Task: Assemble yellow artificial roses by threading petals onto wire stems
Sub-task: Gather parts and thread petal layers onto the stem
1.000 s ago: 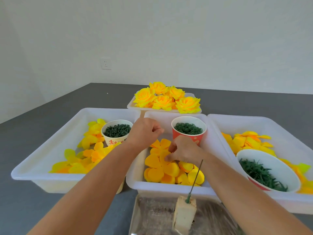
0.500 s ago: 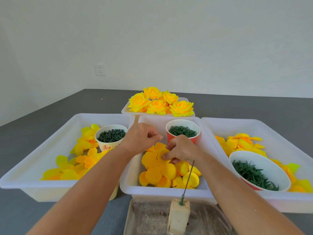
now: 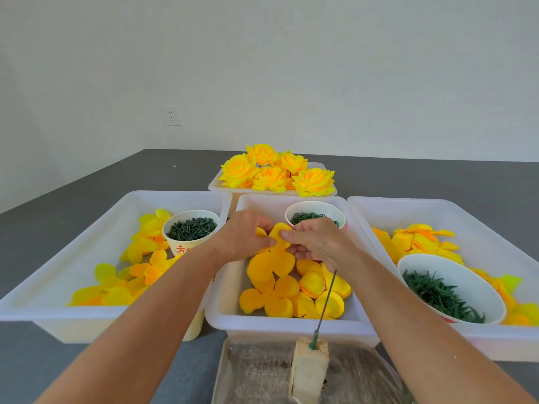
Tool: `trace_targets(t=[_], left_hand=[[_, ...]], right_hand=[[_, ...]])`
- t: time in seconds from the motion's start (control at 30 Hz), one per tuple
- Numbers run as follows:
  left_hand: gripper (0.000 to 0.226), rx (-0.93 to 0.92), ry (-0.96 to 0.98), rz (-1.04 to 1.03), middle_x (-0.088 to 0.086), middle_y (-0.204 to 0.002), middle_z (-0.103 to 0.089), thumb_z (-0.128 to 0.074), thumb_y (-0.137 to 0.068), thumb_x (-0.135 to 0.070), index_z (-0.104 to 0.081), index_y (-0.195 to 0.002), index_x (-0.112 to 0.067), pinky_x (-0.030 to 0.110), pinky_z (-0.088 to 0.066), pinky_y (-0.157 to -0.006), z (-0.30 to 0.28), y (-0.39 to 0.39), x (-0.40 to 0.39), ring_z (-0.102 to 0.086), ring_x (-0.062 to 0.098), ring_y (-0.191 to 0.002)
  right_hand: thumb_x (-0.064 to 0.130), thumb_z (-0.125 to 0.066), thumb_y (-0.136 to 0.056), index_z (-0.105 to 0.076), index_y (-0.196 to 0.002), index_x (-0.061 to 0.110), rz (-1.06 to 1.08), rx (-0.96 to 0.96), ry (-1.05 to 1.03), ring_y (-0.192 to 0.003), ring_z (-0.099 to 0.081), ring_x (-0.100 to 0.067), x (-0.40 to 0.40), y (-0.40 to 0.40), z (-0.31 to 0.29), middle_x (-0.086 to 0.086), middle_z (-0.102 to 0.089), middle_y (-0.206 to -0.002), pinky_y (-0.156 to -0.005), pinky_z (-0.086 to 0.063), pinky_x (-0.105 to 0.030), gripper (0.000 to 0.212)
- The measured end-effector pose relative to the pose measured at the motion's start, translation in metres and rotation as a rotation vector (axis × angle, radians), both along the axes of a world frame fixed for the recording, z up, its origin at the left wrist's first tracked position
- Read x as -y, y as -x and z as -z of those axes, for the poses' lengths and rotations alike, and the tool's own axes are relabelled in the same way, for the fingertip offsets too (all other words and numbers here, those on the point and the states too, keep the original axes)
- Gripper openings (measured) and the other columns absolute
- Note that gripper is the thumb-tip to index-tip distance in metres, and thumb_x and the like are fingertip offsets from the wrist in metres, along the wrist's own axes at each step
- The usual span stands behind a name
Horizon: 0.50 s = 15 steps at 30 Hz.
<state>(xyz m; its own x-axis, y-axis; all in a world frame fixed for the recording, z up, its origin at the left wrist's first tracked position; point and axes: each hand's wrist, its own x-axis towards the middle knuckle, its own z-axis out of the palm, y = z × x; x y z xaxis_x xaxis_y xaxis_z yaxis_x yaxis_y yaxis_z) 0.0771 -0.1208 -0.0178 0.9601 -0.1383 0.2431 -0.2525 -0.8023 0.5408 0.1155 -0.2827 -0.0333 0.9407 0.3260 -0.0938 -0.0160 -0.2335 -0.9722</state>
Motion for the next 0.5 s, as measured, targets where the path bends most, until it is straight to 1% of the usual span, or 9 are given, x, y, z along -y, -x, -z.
trace_targets(t=[0.03,0.1,0.2,0.27,0.33,0.43,0.5], left_hand=[[0.014,0.013,0.024,-0.027,0.01,-0.091,-0.069,-0.066,-0.083,-0.013,-0.071,-0.094,-0.006,0.032,-0.049,-0.071,0.0,-0.001,-0.001,-0.061,0.019,-0.079],[0.014,0.021,0.083,-0.042,0.011,-0.091,-0.068,-0.066,-0.084,-0.014,-0.07,-0.093,-0.004,0.032,-0.05,-0.07,0.001,-0.001,-0.002,-0.062,0.021,-0.081],[0.013,-0.003,0.239,-0.015,0.008,-0.083,-0.066,-0.065,-0.086,-0.016,-0.069,-0.09,-0.005,0.03,-0.051,-0.065,0.001,0.0,-0.002,-0.059,0.014,-0.072],[0.012,-0.046,0.355,0.0,0.004,-0.075,-0.062,-0.063,-0.088,-0.018,-0.067,-0.089,-0.007,0.024,-0.05,-0.058,0.0,0.002,-0.002,-0.057,0.01,-0.065],[0.013,-0.074,0.448,0.009,0.003,-0.072,-0.06,-0.061,-0.089,-0.018,-0.067,-0.087,-0.007,0.02,-0.046,-0.058,-0.001,0.003,-0.002,-0.053,0.009,-0.061],[0.013,-0.078,0.57,0.009,0.0,-0.066,-0.058,-0.061,-0.089,-0.014,-0.065,-0.077,-0.011,0.015,-0.042,-0.059,-0.004,0.004,-0.003,-0.049,0.004,-0.057],[0.015,-0.04,0.601,-0.019,0.0,-0.065,-0.056,-0.061,-0.089,-0.013,-0.065,-0.075,-0.011,0.016,-0.041,-0.06,-0.004,0.004,-0.003,-0.049,0.005,-0.057]], right_hand=[[0.022,-0.075,-0.078,-0.065,-0.095,0.009,0.003,-0.038,-0.004,-0.076,-0.065,-0.015,0.0,0.0,0.0,-0.006,-0.069,-0.083,-0.072,-0.055,-0.031,0.023],[0.023,-0.073,-0.08,-0.063,-0.092,0.014,-0.001,-0.089,-0.035,-0.086,-0.062,-0.02,0.0,0.001,-0.003,-0.006,-0.068,-0.091,-0.074,-0.052,-0.033,0.018],[0.021,-0.07,-0.082,-0.063,-0.1,0.012,0.018,-0.121,-0.091,-0.095,-0.063,-0.025,0.0,0.002,-0.005,-0.012,-0.068,-0.103,-0.083,-0.051,-0.039,0.021],[0.02,-0.067,-0.085,-0.064,-0.095,0.011,0.014,-0.121,-0.125,-0.092,-0.063,-0.025,-0.001,0.003,-0.007,-0.013,-0.069,-0.101,-0.084,-0.051,-0.04,0.014],[0.017,-0.063,-0.087,-0.064,-0.092,0.007,-0.031,-0.126,-0.179,-0.085,-0.062,-0.025,-0.002,0.004,-0.009,-0.014,-0.068,-0.095,-0.083,-0.051,-0.041,0.012],[0.018,-0.062,-0.087,-0.062,-0.105,-0.001,-0.069,-0.137,-0.265,-0.082,-0.063,-0.025,-0.003,0.005,-0.01,-0.016,-0.067,-0.093,-0.08,-0.052,-0.04,0.026],[0.026,-0.064,-0.085,-0.062,-0.109,-0.002,-0.05,-0.104,-0.268,-0.083,-0.065,-0.025,-0.004,0.005,-0.011,-0.017,-0.068,-0.096,-0.076,-0.053,-0.038,0.037]])
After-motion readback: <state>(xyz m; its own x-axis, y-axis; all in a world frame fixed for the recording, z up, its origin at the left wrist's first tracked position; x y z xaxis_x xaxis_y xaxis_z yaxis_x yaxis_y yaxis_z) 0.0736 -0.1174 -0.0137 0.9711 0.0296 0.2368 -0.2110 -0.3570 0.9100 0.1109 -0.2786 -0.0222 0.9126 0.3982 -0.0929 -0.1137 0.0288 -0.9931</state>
